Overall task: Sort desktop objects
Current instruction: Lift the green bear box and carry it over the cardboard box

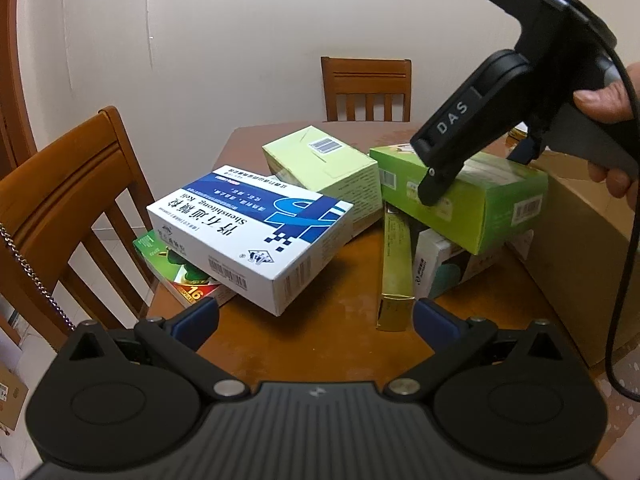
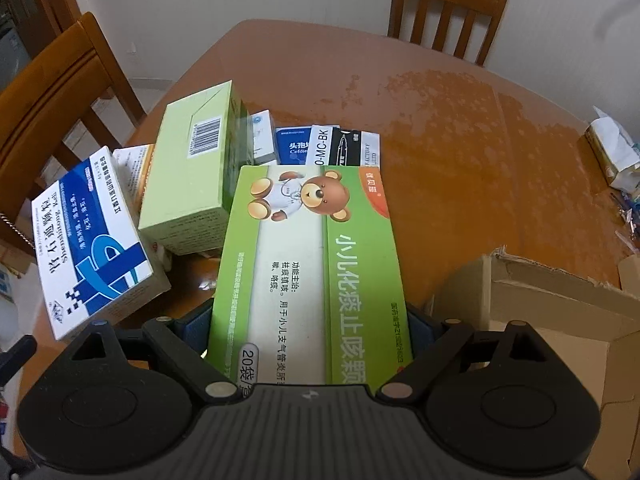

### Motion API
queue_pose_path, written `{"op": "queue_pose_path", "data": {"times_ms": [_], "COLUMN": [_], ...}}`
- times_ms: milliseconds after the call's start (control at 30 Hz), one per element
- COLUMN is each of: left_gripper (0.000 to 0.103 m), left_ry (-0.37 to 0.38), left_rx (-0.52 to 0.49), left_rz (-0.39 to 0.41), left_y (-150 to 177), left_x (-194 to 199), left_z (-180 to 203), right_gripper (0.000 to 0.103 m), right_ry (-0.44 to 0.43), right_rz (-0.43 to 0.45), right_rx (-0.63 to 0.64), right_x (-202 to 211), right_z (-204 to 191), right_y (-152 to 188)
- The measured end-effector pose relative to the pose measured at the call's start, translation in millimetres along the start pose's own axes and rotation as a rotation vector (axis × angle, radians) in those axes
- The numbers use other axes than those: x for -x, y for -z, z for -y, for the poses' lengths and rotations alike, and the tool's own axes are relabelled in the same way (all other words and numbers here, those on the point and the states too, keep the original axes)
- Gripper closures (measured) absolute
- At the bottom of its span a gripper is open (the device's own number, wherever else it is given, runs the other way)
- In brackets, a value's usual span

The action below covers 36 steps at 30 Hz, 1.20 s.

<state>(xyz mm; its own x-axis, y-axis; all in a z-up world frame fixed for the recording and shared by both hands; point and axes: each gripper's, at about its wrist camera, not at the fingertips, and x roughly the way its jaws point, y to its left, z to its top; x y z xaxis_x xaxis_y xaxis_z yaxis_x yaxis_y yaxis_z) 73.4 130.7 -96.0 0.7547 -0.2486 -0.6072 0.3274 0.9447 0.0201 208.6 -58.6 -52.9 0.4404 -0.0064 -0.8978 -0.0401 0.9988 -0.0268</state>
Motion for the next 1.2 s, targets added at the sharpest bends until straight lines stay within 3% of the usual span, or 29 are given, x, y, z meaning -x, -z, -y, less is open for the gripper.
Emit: {"op": "queue_pose_path", "data": {"times_ms": [233,400,567,767,1000,1067,1200], "left_gripper": [0.000,0.000,0.000,0.000,0.000,0.000,0.000], "left_ry": [0.039,0.091,0.173,0.250,0.422,0.409,0.249], "left_rx": [-0.035,-0.061,-0.092,-0.086,-0.141,-0.172,-0.180], "left_rz": [0.010,0.004,-0.003,0.069,0.112,0.122,0.146], "left_y": [-6,-11,-19,-26,-30,-29,-29], "left_x": [1,-3,-10,-10,-16,-16,-12], "left_z": [13,26,38,41,47,48,44], "right_gripper": [0.005,0.003,0.005,0.007,0.007,0.007,0.007], "right_ry": [-0.001,0.001,0.011,-0.033,-0.067,-0.071,-0.098], "right_rz": [0.019,-0.023,-0.057,-0.029,0.030,0.058,0.118], "right_rx": [0.040,0.060,0.076,0.042,-0.010,-0.016,-0.034], "right_x": [2,-12,-21,-16,3,12,35], "right_z": [-2,-2,-4,2,14,16,22], "right_y": [-11,-30,-32,-25,-17,-15,-11]}}
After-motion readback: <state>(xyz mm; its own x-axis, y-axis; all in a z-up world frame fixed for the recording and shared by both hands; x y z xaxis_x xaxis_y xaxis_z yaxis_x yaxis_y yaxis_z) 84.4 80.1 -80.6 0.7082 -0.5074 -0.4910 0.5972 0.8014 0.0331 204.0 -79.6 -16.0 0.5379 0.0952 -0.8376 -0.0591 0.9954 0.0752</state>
